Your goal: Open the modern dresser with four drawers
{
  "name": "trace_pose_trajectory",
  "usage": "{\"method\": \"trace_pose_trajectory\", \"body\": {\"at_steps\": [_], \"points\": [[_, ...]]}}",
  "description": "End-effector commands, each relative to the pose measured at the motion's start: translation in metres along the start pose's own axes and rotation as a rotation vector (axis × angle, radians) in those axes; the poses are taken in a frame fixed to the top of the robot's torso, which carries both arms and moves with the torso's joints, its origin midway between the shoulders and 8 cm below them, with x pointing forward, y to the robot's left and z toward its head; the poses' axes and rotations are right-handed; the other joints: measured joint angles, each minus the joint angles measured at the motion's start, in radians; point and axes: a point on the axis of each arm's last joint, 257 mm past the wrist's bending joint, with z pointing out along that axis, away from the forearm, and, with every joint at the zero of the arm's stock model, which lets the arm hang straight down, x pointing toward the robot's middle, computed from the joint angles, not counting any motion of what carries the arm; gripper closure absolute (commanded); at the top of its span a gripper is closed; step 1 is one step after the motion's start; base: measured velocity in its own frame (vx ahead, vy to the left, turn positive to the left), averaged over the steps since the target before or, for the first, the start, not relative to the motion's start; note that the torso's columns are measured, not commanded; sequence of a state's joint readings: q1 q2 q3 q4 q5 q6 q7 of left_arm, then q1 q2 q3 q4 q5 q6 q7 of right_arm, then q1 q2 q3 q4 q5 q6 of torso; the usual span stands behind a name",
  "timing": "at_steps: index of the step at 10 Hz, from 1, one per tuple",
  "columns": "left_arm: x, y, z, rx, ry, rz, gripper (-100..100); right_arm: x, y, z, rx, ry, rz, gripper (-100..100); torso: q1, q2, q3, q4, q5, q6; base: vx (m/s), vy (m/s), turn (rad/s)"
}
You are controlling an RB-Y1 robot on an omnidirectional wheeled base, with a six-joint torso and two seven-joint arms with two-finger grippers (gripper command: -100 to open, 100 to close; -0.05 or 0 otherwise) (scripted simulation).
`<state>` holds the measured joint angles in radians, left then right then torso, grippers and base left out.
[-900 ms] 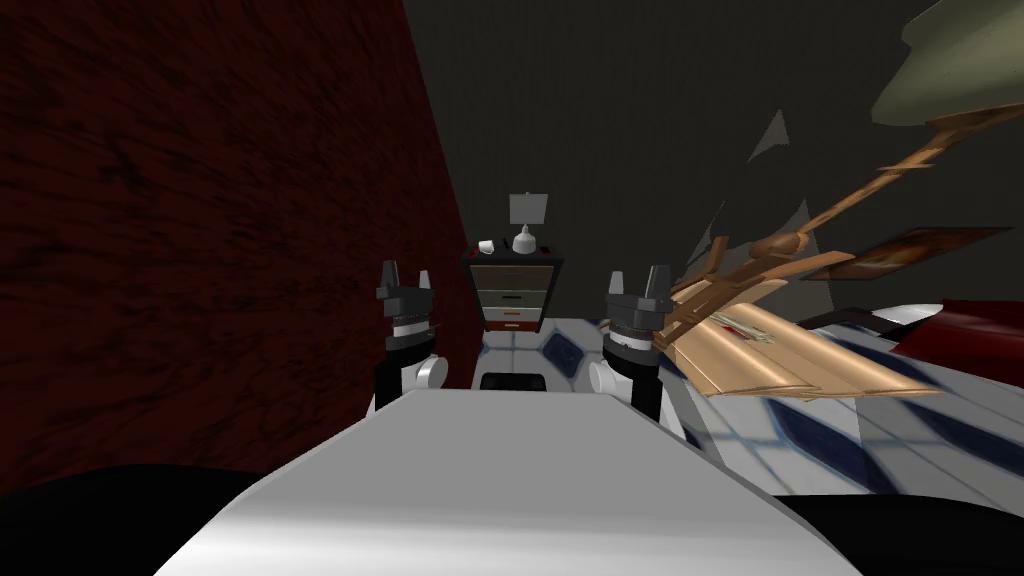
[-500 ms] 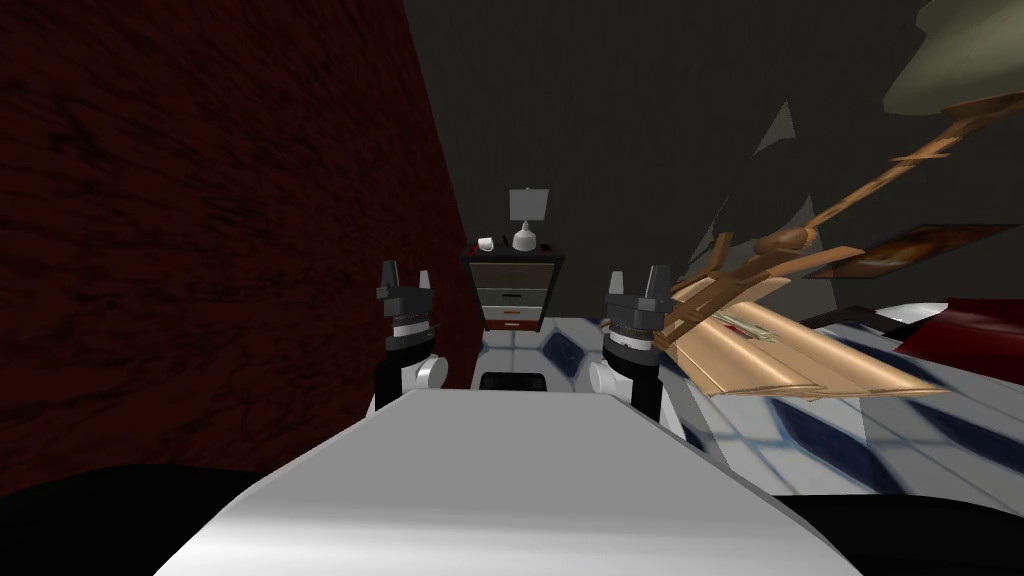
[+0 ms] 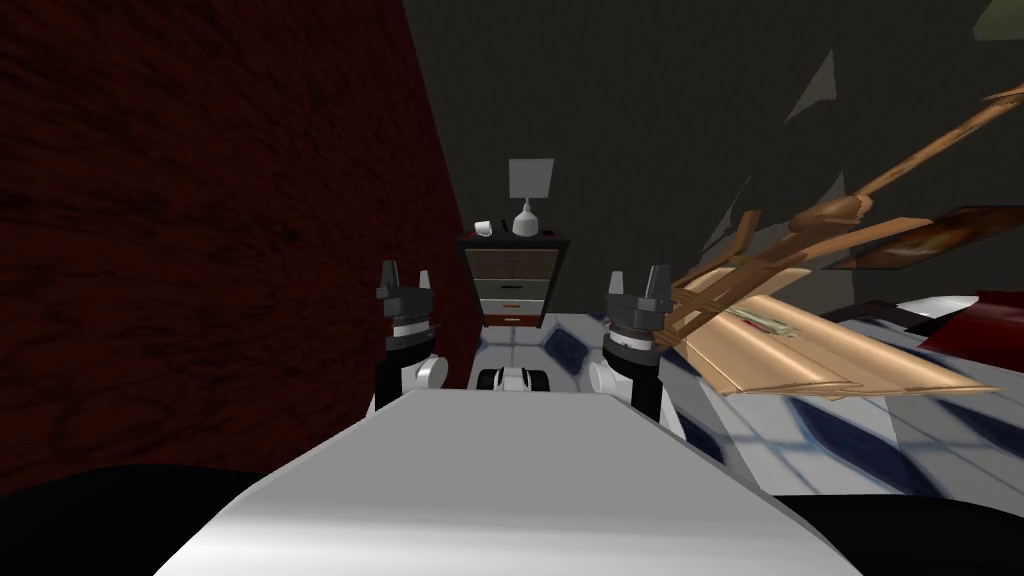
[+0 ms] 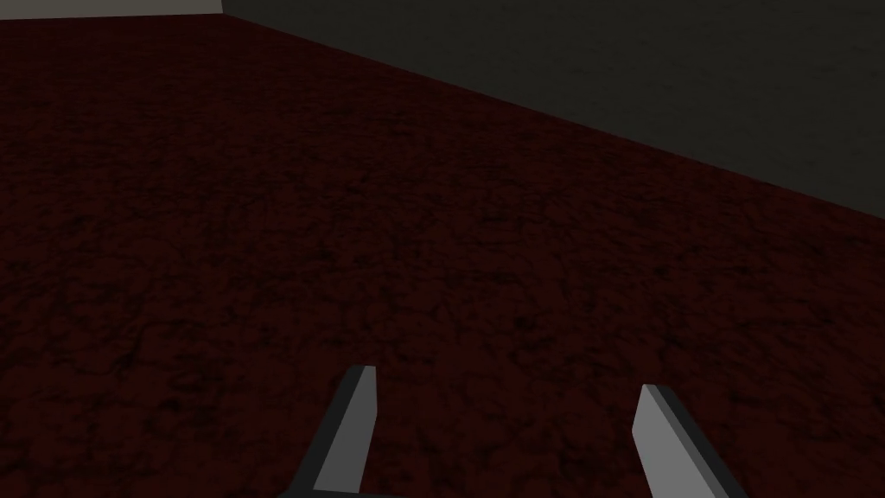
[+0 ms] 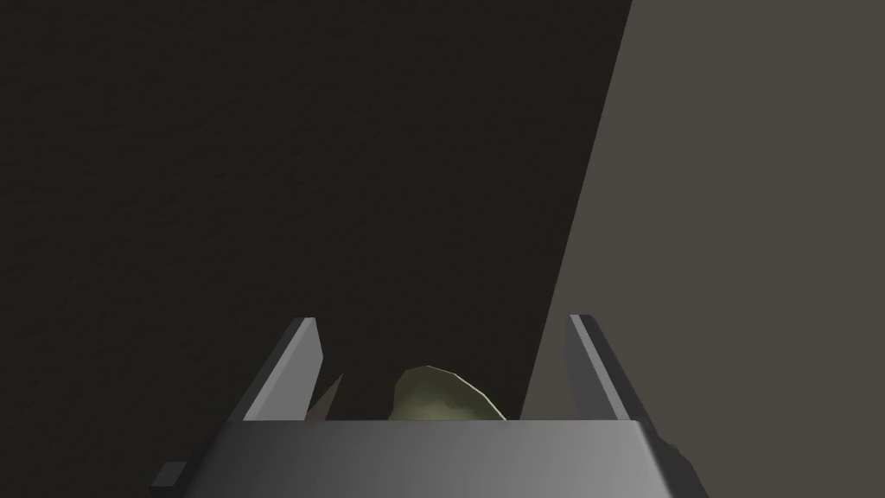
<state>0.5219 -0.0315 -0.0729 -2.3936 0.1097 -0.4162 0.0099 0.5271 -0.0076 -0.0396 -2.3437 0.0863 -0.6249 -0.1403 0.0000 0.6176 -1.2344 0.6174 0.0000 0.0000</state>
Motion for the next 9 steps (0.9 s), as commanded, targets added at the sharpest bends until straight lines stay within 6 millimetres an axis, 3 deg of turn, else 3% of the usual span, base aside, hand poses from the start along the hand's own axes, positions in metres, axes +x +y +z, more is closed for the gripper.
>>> {"method": "trace_pose_trajectory", "body": {"at_steps": [1, 3, 9], "points": [[0.006, 0.004, -0.001, -0.016, 0.044, 0.014, -100, 0.000, 0.000, 0.000, 0.000, 0.000, 0.000, 0, 0.000, 0.074, -0.148, 0.074, 0.000, 0.000, 0.022, -0.006, 0.001], [0.012, 0.011, -0.002, -0.045, 0.094, 0.029, -100, 0.000, 0.000, 0.000, 0.001, 0.000, 0.000, 0, -0.001, 0.115, -0.237, 0.116, 0.000, 0.000, 0.047, -0.026, 0.001], [0.016, 0.046, -0.008, -0.173, 0.158, 0.040, -100, 0.000, 0.000, 0.000, 0.001, 0.000, 0.000, 0, -0.001, 0.118, -0.243, 0.120, 0.000, 0.000, 0.105, -0.051, 0.004]]}}
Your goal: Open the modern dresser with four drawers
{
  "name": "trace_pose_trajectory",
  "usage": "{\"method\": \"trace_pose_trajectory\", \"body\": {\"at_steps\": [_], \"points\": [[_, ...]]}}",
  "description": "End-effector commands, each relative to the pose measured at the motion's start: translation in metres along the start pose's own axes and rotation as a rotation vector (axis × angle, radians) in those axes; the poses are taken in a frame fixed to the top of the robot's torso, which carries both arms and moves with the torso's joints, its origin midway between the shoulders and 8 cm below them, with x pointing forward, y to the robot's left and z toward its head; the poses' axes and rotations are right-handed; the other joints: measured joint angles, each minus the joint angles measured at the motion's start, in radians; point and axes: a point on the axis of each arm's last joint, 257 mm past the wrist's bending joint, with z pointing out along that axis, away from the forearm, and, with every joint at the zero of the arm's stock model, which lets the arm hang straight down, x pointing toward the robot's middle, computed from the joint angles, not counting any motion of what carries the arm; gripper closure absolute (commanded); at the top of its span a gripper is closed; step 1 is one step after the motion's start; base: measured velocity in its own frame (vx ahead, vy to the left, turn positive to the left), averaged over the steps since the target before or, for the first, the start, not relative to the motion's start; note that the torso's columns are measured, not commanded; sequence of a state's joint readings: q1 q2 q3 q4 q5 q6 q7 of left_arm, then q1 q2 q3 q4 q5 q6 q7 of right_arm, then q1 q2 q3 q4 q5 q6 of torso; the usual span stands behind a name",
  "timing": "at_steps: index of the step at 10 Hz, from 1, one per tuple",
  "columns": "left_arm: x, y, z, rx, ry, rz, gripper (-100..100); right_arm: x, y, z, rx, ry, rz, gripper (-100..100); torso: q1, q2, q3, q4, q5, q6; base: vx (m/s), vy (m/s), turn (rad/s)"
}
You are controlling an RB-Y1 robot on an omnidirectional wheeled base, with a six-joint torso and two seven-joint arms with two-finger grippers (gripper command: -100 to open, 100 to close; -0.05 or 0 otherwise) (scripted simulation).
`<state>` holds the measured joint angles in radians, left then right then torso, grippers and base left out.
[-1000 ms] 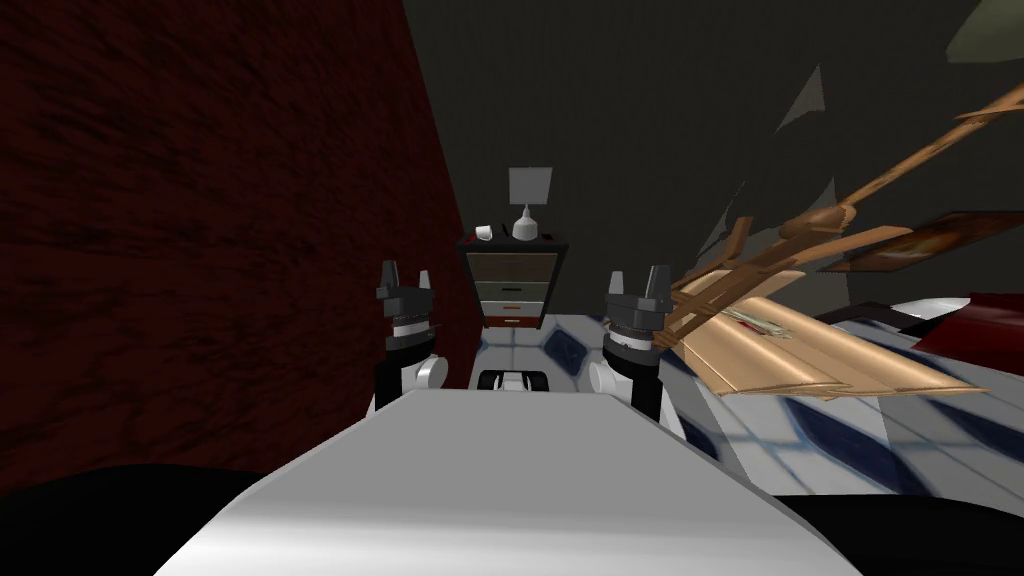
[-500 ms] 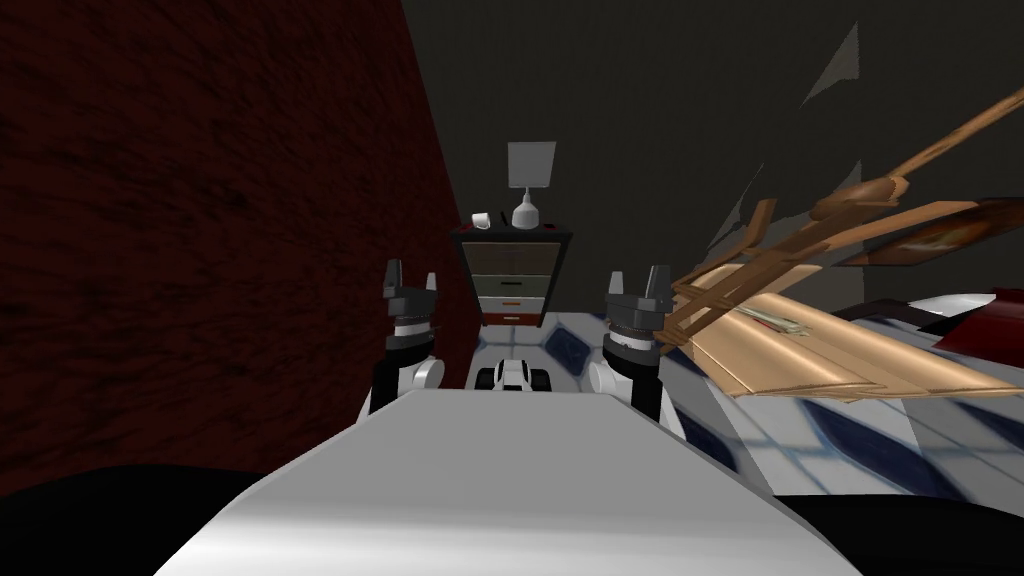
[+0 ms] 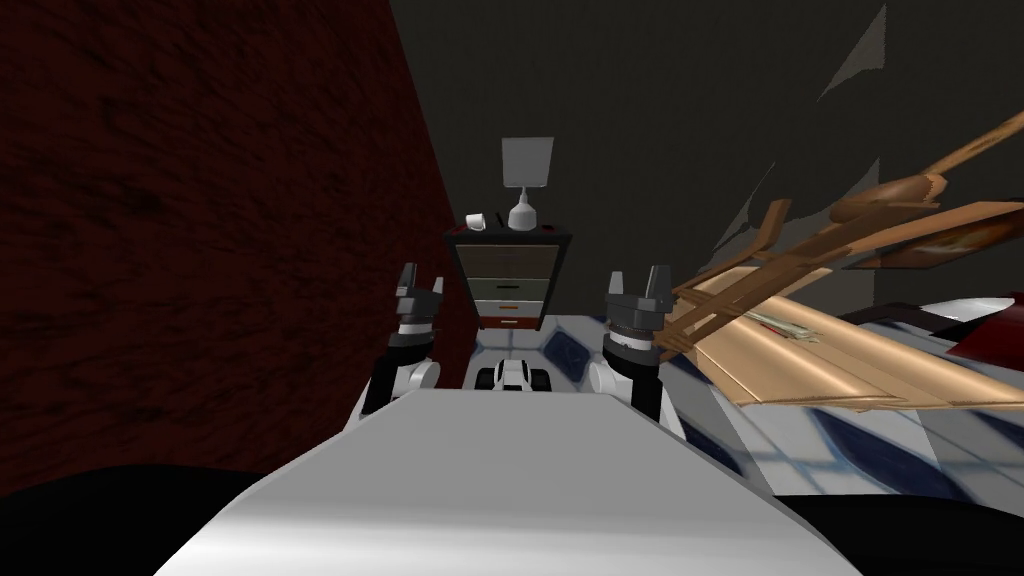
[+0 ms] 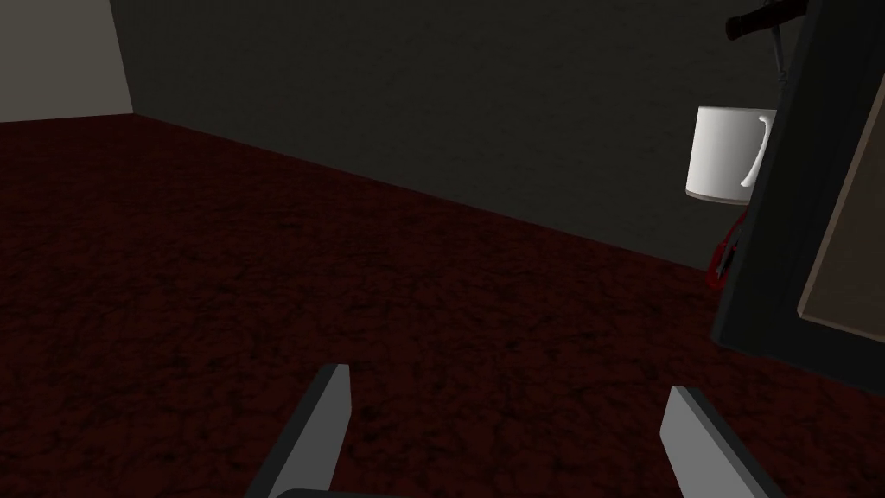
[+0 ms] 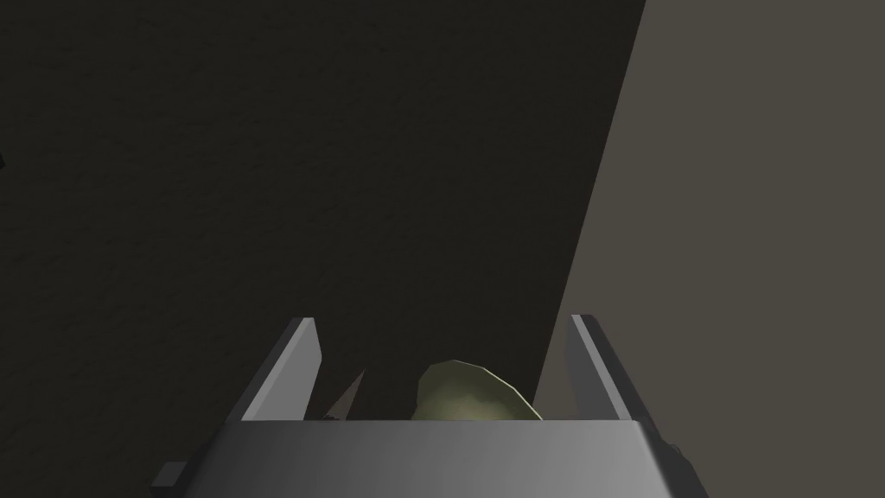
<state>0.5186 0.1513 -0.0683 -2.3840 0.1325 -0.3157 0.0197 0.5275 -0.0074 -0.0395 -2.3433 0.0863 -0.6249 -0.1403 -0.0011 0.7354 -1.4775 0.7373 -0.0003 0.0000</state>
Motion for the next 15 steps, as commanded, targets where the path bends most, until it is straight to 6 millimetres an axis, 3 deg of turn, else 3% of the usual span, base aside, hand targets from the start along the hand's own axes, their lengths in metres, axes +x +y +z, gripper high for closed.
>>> {"method": "trace_pose_trajectory", "body": {"at_steps": [1, 8, 15], "points": [[-0.003, 0.021, 0.000, -0.070, 0.001, -0.013, -100, 0.000, 0.000, 0.000, 0.000, 0.000, 0.000, 0, 0.001, 0.001, 0.000, 0.000, 0.000, 0.000, 0.147, -0.057, 0.004], [-0.010, 0.057, -0.004, -0.191, -0.036, -0.061, -100, 0.000, 0.000, 0.000, 0.000, 0.000, 0.000, 0, 0.001, 0.002, 0.001, 0.000, 0.000, 0.000, 0.111, -0.062, 0.003], [-0.015, 0.106, -0.017, -0.362, -0.065, -0.119, -100, 0.000, 0.000, 0.000, 0.000, 0.000, 0.000, 0, 0.002, 0.003, 0.002, 0.001, 0.000, 0.000, 0.144, -0.069, 0.004]]}}
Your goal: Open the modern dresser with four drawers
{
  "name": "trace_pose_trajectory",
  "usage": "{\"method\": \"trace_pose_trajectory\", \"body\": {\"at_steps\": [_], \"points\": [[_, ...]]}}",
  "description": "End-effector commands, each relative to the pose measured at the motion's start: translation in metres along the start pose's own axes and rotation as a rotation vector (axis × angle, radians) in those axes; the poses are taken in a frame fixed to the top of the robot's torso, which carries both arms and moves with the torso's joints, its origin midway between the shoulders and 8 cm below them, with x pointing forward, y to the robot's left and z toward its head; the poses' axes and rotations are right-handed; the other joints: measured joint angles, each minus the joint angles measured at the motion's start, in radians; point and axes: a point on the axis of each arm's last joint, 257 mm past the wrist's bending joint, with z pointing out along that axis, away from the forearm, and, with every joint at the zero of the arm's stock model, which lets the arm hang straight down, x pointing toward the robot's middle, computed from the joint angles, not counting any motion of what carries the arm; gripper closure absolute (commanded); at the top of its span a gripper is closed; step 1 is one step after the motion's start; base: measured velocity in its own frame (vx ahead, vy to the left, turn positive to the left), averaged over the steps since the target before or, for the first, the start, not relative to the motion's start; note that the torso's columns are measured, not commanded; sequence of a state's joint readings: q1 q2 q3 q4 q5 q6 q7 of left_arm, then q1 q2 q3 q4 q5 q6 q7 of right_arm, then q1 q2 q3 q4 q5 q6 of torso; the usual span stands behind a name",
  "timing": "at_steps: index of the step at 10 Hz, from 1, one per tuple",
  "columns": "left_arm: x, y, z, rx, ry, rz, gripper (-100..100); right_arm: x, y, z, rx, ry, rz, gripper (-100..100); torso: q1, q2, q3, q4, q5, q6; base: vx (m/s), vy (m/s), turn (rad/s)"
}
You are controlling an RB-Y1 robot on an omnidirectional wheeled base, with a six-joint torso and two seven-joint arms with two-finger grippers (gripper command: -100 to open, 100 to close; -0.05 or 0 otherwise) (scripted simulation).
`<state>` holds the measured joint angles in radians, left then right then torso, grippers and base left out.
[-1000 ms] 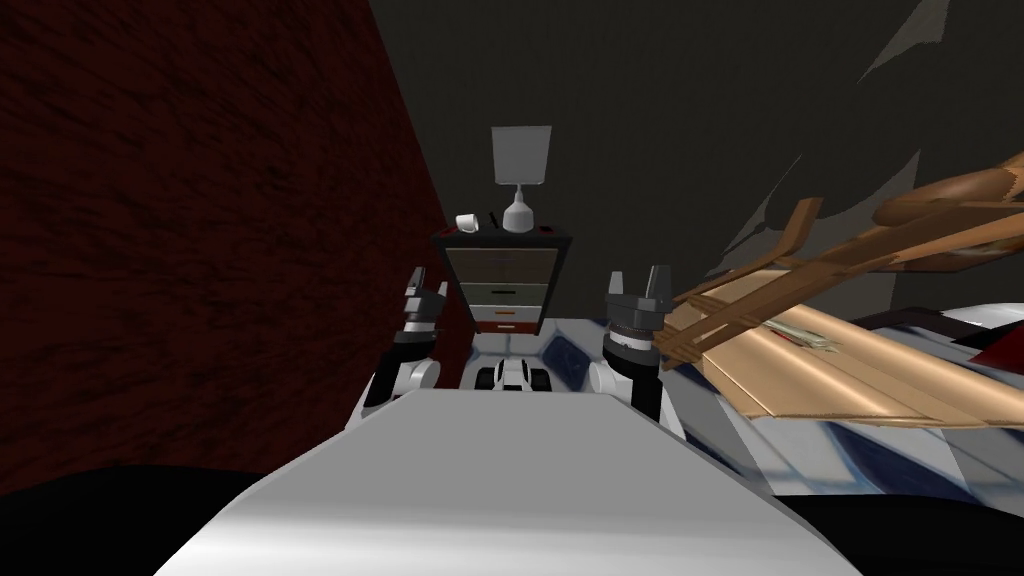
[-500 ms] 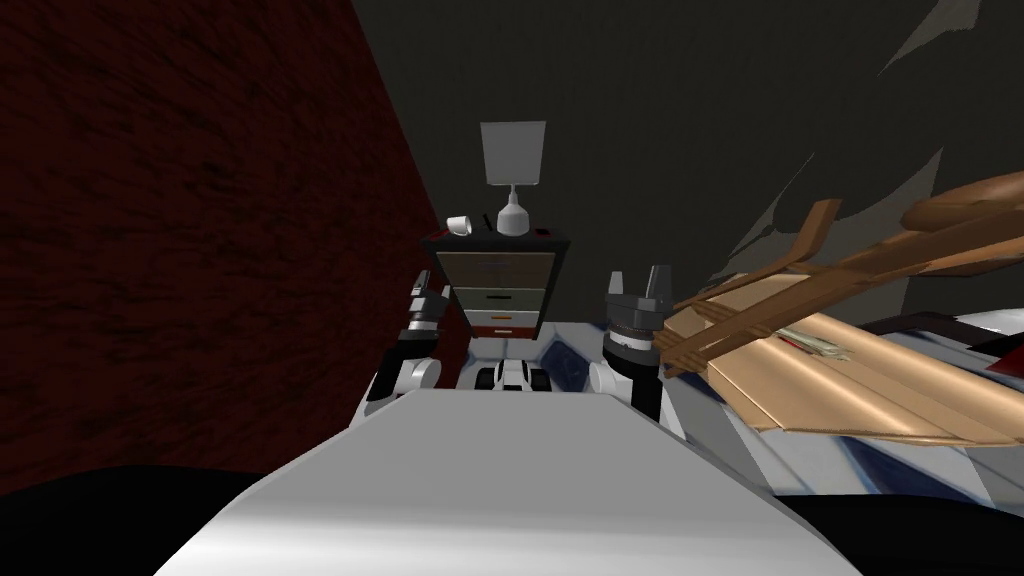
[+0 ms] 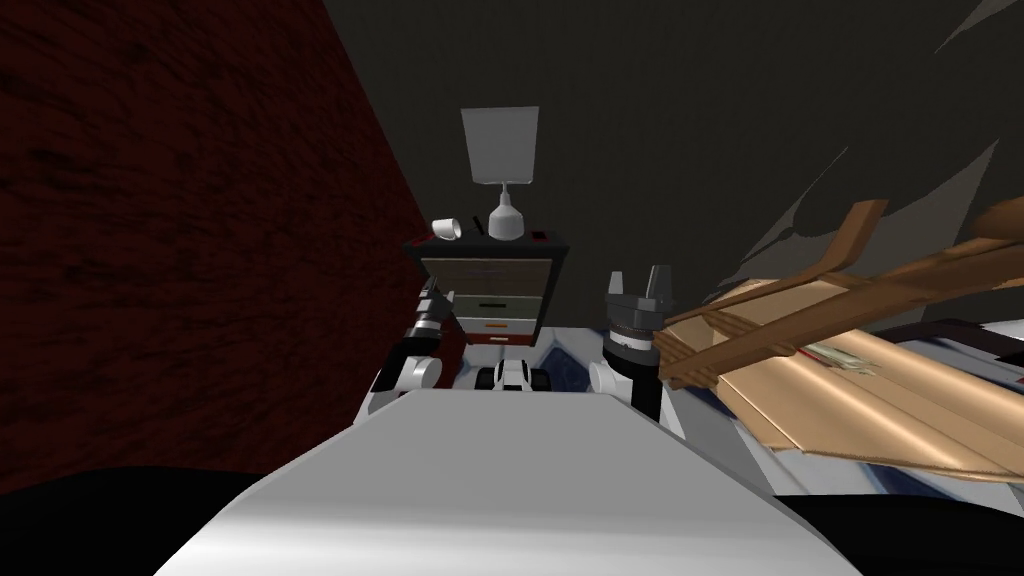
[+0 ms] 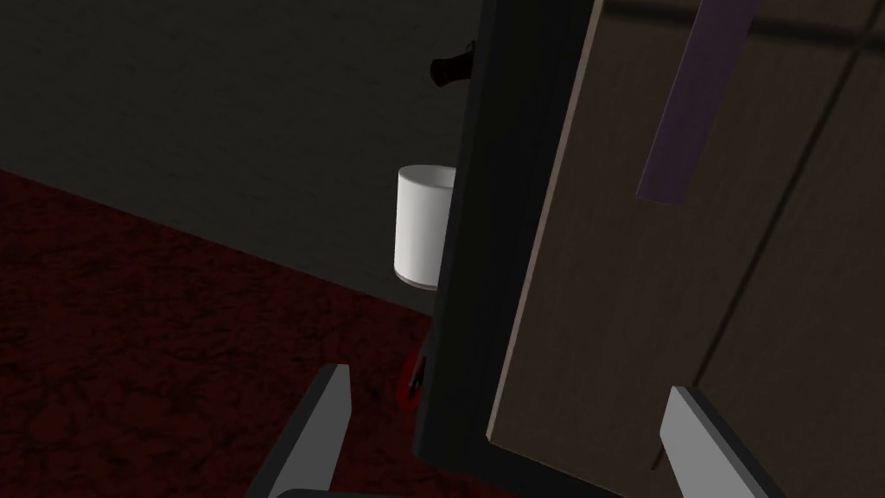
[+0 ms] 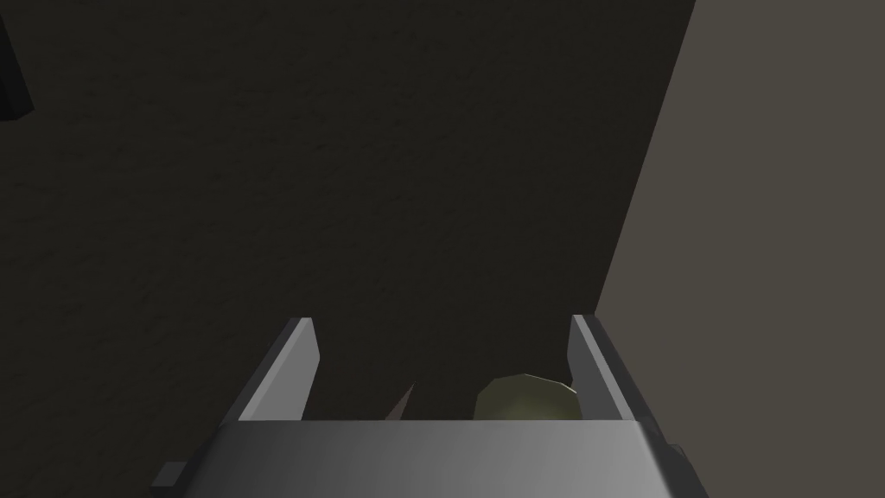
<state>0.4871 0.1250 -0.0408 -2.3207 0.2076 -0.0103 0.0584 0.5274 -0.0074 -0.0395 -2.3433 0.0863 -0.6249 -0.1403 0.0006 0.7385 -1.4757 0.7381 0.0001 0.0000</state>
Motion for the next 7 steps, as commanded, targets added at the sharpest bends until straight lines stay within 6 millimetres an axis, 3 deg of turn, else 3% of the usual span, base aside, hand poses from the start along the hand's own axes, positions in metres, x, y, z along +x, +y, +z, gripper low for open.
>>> {"method": "trace_pose_trajectory", "body": {"at_steps": [1, 7], "points": [[-0.001, 0.015, -0.001, -0.053, -0.006, -0.015, -100, 0.000, 0.000, 0.000, 0.000, 0.000, 0.000, 0, 0.001, 0.001, 0.000, 0.000, 0.000, 0.000, 0.119, -0.046, 0.003], [-0.006, 0.046, -0.002, -0.159, -0.025, -0.056, -100, 0.000, 0.000, 0.000, 0.000, 0.000, 0.000, 0, 0.000, 0.000, 0.000, 0.000, 0.000, 0.000, 0.098, -0.054, 0.003]]}}
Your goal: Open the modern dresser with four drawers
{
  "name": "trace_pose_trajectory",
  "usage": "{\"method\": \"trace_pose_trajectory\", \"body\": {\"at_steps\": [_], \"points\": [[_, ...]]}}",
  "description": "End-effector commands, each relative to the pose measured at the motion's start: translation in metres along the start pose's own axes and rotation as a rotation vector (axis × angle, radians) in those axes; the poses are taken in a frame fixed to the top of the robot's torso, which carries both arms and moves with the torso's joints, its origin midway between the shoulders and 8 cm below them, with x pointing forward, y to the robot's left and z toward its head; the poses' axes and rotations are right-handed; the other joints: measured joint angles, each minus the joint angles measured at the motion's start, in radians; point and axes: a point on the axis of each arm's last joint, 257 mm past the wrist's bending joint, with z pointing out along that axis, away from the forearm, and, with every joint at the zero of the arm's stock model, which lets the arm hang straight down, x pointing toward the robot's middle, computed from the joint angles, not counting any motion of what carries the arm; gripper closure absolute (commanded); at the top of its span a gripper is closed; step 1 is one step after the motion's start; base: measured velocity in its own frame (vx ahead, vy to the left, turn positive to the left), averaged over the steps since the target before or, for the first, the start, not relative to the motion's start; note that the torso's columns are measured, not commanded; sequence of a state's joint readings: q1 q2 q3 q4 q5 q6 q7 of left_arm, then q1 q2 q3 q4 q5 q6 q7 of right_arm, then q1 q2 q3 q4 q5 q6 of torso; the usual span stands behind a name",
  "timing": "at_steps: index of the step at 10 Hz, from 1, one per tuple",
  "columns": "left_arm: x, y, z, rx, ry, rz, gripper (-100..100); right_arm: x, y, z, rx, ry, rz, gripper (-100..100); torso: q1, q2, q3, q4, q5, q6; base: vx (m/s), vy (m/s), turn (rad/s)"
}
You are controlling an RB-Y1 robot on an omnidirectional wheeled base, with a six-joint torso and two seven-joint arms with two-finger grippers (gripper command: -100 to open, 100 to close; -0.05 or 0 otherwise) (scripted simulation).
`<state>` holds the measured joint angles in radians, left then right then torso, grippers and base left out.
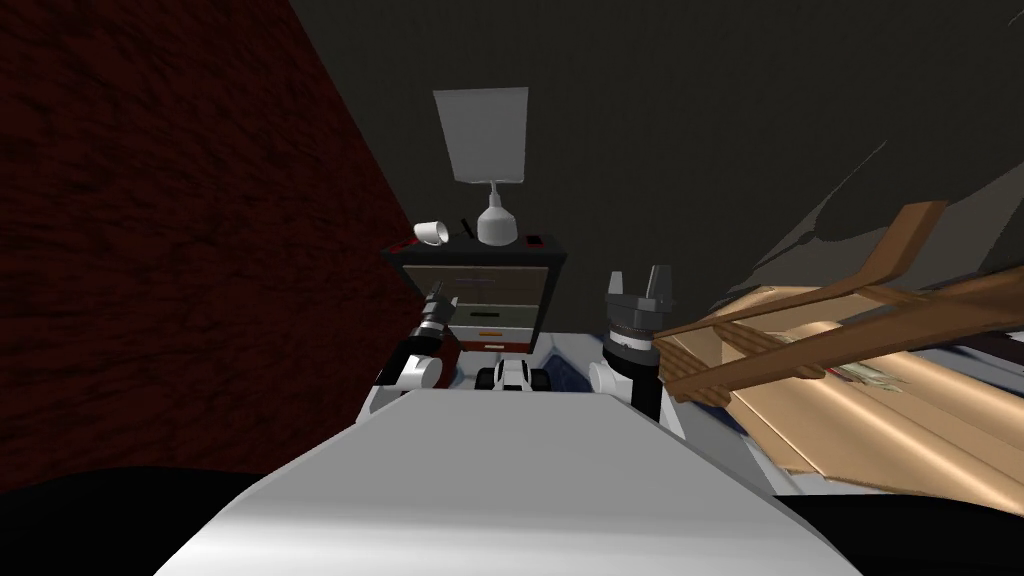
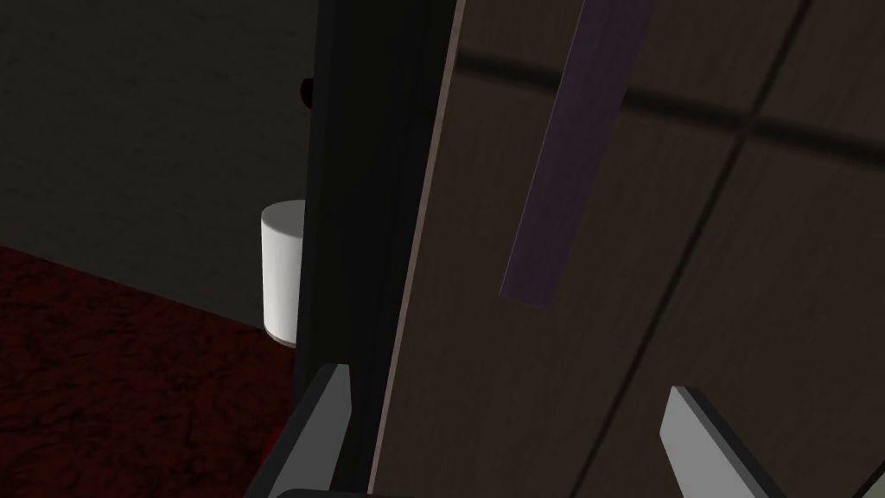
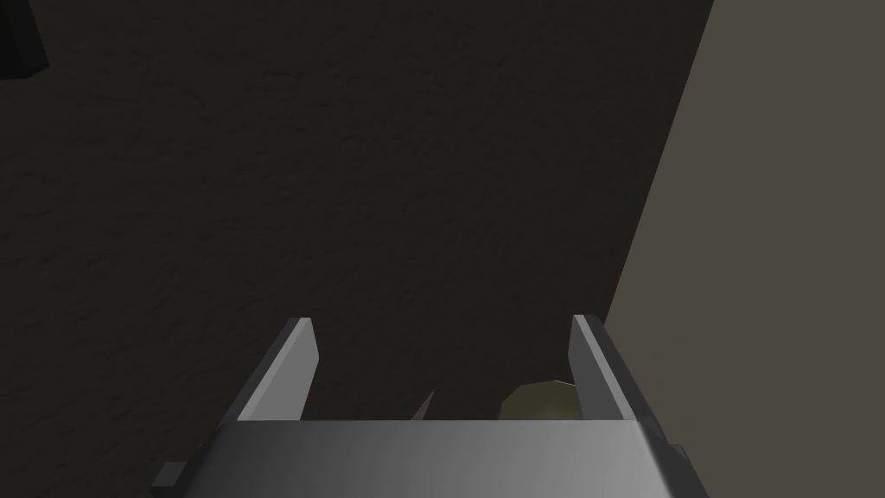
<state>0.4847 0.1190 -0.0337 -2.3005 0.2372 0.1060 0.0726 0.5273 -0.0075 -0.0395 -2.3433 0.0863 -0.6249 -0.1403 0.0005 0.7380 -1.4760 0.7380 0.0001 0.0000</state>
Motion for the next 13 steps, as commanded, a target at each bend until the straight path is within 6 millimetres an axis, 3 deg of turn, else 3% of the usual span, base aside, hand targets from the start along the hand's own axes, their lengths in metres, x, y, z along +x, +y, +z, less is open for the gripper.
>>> {"method": "trace_pose_trajectory", "body": {"at_steps": [1, 5, 6, 11, 12, 13], "points": [[-0.001, 0.016, 0.001, -0.054, -0.009, -0.022, -100, 0.000, 0.000, 0.000, 0.000, 0.000, 0.000, 0, 0.000, 0.000, 0.000, 0.000, 0.000, 0.000, 0.129, -0.053, 0.003], [-0.001, 0.012, 0.000, -0.054, -0.010, -0.022, -100, 0.000, 0.000, 0.000, 0.000, 0.000, 0.000, 0, 0.001, 0.000, 0.001, 0.000, 0.000, 0.000, 0.080, -0.022, 0.001], [-0.001, 0.012, 0.000, -0.056, -0.010, -0.022, 100, 0.000, 0.000, 0.000, 0.000, 0.000, 0.000, 0, 0.001, 0.001, 0.001, 0.000, 0.000, 0.000, 0.010, -0.001, 0.001], [0.003, 0.007, -0.006, -0.054, -0.001, -0.022, 100, 0.000, 0.000, 0.000, 0.000, 0.000, 0.000, 0, -0.001, 0.001, 0.001, 0.001, 0.000, 0.000, -0.163, -0.003, 0.020], [0.002, 0.005, -0.008, -0.065, -0.003, -0.024, -100, 0.000, 0.000, 0.000, 0.000, 0.000, 0.000, 0, -0.001, -0.007, -0.004, -0.002, 0.000, 0.000, 0.077, -0.010, -0.013], [0.002, 0.005, -0.008, -0.068, -0.004, -0.025, -100, 0.000, 0.000, 0.000, 0.000, 0.000, 0.000, 0, -0.001, -0.014, -0.009, -0.004, 0.000, 0.000, 0.153, -0.011, -0.006]]}}
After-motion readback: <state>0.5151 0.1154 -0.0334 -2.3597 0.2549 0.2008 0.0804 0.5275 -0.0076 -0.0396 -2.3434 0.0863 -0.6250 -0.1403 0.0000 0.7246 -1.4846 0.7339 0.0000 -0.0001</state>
